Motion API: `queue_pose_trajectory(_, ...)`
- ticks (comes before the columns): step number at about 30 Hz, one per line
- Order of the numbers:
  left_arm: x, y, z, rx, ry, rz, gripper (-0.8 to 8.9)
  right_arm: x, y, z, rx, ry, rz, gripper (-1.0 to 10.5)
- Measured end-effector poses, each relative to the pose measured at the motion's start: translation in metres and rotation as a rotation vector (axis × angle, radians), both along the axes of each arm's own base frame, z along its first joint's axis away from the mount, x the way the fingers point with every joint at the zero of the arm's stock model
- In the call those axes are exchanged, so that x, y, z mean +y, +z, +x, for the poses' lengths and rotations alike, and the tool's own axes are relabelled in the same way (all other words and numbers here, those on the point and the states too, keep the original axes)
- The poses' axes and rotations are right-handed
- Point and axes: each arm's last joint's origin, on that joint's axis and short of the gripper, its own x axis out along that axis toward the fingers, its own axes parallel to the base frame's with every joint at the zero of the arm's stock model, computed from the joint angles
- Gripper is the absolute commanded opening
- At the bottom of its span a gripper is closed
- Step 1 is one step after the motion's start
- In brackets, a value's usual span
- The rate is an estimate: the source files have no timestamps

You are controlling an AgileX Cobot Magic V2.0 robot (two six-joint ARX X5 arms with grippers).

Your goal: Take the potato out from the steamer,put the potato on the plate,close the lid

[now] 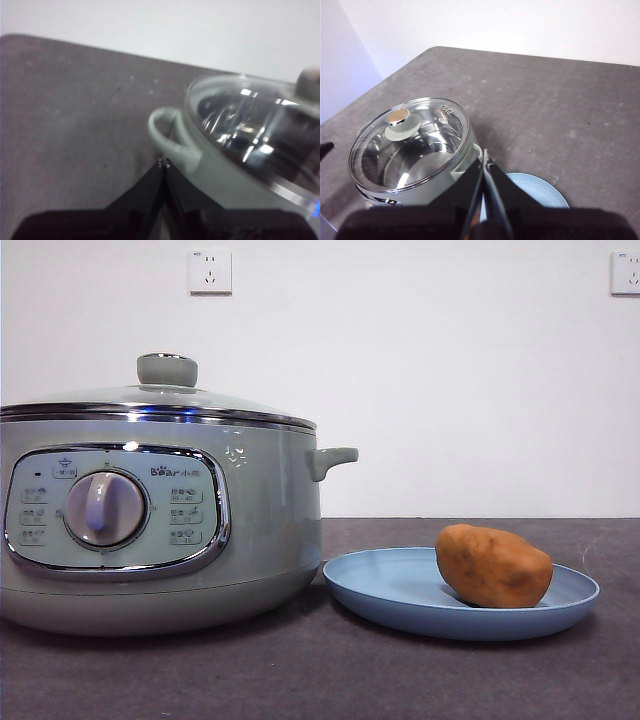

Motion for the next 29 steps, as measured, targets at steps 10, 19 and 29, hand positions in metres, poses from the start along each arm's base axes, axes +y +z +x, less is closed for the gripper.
queue_pose_trajectory(10, 0.000, -0.018, -0.002, 0.009, 0.012, -0.001, -0.03, 0.000, 0.000, 0.000, 0.003, 0.000, -0.001, 0.0)
queue_pose_trajectory(19, 0.001, -0.018, -0.002, 0.009, 0.013, -0.001, -0.03, 0.000, -0.001, 0.000, 0.006, 0.000, -0.002, 0.0)
queue_pose_trajectory(29, 0.001, -0.018, -0.002, 0.009, 0.013, -0.001, -0.03, 0.000, -0.001, 0.000, 0.007, 0.000, -0.003, 0.0)
